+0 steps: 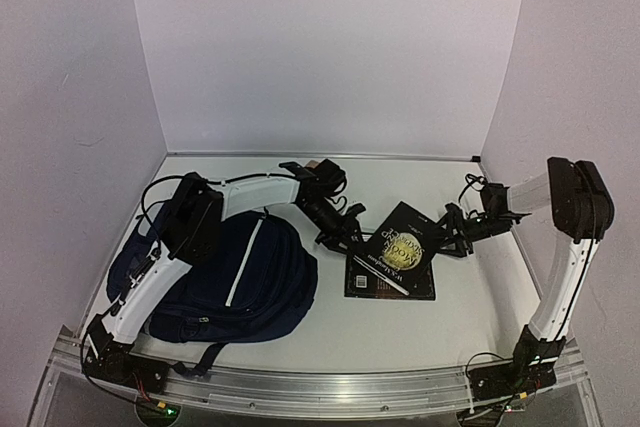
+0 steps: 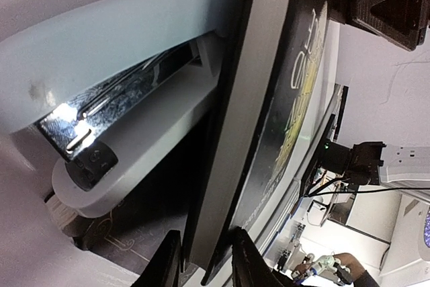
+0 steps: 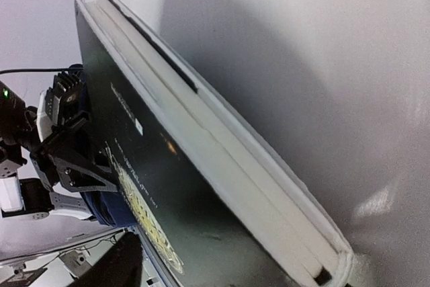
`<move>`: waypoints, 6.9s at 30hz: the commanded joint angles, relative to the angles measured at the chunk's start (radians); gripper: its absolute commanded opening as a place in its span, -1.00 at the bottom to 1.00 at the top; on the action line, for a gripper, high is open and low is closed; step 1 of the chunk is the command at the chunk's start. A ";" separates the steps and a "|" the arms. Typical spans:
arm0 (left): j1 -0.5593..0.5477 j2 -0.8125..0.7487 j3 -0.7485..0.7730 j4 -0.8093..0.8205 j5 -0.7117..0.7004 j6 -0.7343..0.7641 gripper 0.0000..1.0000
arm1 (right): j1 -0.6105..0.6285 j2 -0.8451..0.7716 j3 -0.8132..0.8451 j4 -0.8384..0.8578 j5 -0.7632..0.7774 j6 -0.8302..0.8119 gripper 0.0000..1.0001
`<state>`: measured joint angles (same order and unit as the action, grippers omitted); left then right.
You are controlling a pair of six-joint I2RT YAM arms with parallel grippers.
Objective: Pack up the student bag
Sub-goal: Pick up the book from the center of the board, then place the book in the student bag.
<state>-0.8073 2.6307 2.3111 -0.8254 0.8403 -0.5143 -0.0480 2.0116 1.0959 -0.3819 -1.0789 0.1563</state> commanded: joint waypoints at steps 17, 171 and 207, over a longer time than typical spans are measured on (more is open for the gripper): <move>0.044 -0.246 -0.140 -0.021 -0.149 0.038 0.30 | 0.037 -0.333 0.073 0.034 -0.037 0.044 -1.00; -0.118 -0.566 -0.011 -0.777 -1.151 -0.160 -1.00 | 0.432 -0.491 0.054 0.294 -0.096 0.417 -1.00; 0.028 -1.136 -0.669 0.095 -0.757 -0.200 -0.99 | 0.785 -0.069 0.087 0.951 0.232 0.846 -1.00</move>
<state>-0.7965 1.5875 1.6287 -0.9615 0.0123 -0.7311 0.7227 1.8739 1.1011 0.3375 -0.7918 0.8971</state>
